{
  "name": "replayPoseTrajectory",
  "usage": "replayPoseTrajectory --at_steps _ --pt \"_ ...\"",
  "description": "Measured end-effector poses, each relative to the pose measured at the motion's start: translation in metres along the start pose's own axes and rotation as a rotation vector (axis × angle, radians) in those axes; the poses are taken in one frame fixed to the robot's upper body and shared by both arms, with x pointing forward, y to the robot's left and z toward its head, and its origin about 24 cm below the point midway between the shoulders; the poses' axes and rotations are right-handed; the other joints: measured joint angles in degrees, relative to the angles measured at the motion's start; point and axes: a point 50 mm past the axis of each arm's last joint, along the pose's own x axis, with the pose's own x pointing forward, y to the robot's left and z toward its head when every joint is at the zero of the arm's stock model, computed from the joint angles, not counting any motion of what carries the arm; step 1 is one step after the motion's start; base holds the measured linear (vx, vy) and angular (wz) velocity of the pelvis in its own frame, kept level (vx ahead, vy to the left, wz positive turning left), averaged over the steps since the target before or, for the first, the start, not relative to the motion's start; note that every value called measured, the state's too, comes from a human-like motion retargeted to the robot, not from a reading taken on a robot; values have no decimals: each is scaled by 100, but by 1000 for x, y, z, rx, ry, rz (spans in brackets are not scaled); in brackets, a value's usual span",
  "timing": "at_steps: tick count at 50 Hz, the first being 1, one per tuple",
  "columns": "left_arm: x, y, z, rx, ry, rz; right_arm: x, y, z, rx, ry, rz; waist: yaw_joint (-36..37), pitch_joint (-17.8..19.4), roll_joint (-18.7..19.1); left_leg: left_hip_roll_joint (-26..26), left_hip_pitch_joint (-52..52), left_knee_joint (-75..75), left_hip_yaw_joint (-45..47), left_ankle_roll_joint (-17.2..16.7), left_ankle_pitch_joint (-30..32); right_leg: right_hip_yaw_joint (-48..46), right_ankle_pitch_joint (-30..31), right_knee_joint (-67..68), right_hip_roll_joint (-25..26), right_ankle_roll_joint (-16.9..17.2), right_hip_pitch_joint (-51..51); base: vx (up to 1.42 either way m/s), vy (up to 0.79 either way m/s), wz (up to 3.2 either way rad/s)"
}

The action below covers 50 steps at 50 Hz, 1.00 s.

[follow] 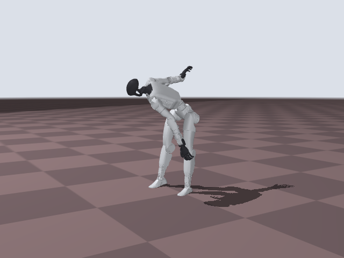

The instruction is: In place motions

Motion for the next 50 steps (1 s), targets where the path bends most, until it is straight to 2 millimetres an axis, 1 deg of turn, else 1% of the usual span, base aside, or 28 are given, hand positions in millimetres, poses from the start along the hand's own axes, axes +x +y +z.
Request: replayPoseTrajectory --at_steps 2,5,7,10,13,15,18,20,23,25,26,28,30,31,35,38,40,42,45,47,48,50 --pt "-9 -12 -54 124 129 -33 0 -3 11 -9 -31 -19 299 0 240 -64 214 39 -70 1 -12 -120 -78 6 -116 11 302 -7 -1 83" --pt "-34 -11 -134 280 279 -13 6 -15 15 -60 -42 -58 897 0 672 -197 604 49 -224 -2 -4 -416 -197 -29 -325 26 860 -10 -1 97" --pt "-60 -14 -179 275 343 41 13 -25 8 -68 -2 -72 1439 0 1094 -279 819 53 -338 -4 10 -639 -290 -30 -463 31 1191 -4 -11 106" --pt "-105 -14 -239 142 462 111 25 -45 1 -21 28 -109 2228 0 1790 -398 1081 81 -562 6 26 -1014 -425 -21 -663 36 1656 -5 2 113" --pt "-151 -9 -287 -38 617 174 35 -67 6 51 13 -160 2933 0 2397 -517 1153 183 -836 26 41 -1245 -543 12 -847 4 1982 -3 8 113" --pt "-178 -1 -312 -131 720 227 41 -82 10 85 0 -184 3368 0 2767 -627 1114 281 -1089 50 60 -1397 -612 35 -970 -29 2149 -4 4 129" --pt "-202 6 -331 -228 820 276 47 -104 24 156 -40 -201 4000 0 3370 -868 903 435 -1579 51 116 -1666 -709 52 -1198 -36 2295 -6 5 147" --pt "-210 1 -335 -272 837 287 49 -118 37 248 -77 -226 4414 0 3815 -1030 725 453 -1825 11 216 -1928 -741 26 -1350 -12 2335 -9 11 154" --pt "-220 -16 -335 -272 843 248 47 -139 69 397 -162 -247 5088 0 4272 -1262 432 269 -1958 -133 480 -2277 -731 -59 -1543 11 2210 -15 -5 131" --pt "-233 -22 -340 -224 913 221 39 -144 97 471 -236 -218 5624 0 4315 -1352 207 146 -1917 -250 630 -2368 -693 -112 -1637 27 2017 -18 -30 87" --pt "-229 -23 -339 -193 923 195 33 -143 111 522 -260 -180 6059 0 4315 -1395 61 110 -1942 -266 680 -2351 -667 -125 -1665 34 1870 -16 -49 56" --pt "-216 -29 -330 -159 919 140 19 -144 144 642 -328 -106 6953 0 4315 -1449 -339 56 -2026 -276 791 -2320 -610 -141 -1663 34 1489 -7 -56 38" --pt "-207 -33 -323 -156 910 105 2 -153 176 741 -410 -46 7626 0 4315 -1477 -704 10 -2104 -306 886 -2309 -573 -136 -1642 16 1146 4 -68 38" --pt "-197 -34 -316 -181 888 97 -6 -160 191 790 -450 -7 7956 0 4315 -1464 -877 -10 -2158 -339 911 -2341 -561 -138 -1623 15 983 9 -74 38" --pt "-148 -32 -281 -351 769 90 -39 -195 241 938 -603 166 9268 0 4315 -1390 -1484 -80 -2415 -431 993 -2544 -542 -154 -1494 21 461 11 -67 19" --pt "-111 -26 -246 -459 653 87 -71 -227 274 963 -793 255 10035 0 4315 -1317 -1860 -118 -2523 -439 1013 -2605 -564 -145 -1388 13 109 19 -63 -20" --pt "-90 -20 -223 -481 558 84 -90 -244 289 926 -898 254 10289 0 4315 -1291 -2031 -140 -2558 -453 1011 -2639 -602 -127 -1335 -9 -52 9 -24 -10" --pt "-78 -15 -208 -468 499 114 -107 -247 301 876 -935 212 10237 0 4315 -1264 -2072 -145 -2601 -487 1000 -2677 -634 -104 -1313 -12 -74 6 -4 1" --pt "-68 -11 -192 -440 431 183 -115 -247 305 836 -921 92 9977 0 4315 -1234 -2024 -133 -2684 -472 998 -2760 -678 -70 -1266 -26 15 7 1 -4" --pt "-63 -8 -183 -421 383 230 -113 -236 305 816 -939 115 9795 0 4315 -1203 -1913 -119 -2699 -457 981 -2769 -699 -51 -1236 -28 139 8 -4 -10" --pt "-61 -5 -180 -416 369 263 -106 -228 301 802 -926 140 9697 0 4315 -1187 -1831 -112 -2690 -454 970 -2765 -709 -40 -1225 -30 219 0 0 0" --pt "-58 1 -174 -410 341 352 -85 -212 285 771 -858 175 9475 0 4315 -1164 -1618 -93 -2692 -445 937 -2770 -728 -20 -1210 -31 428 0 0 0"
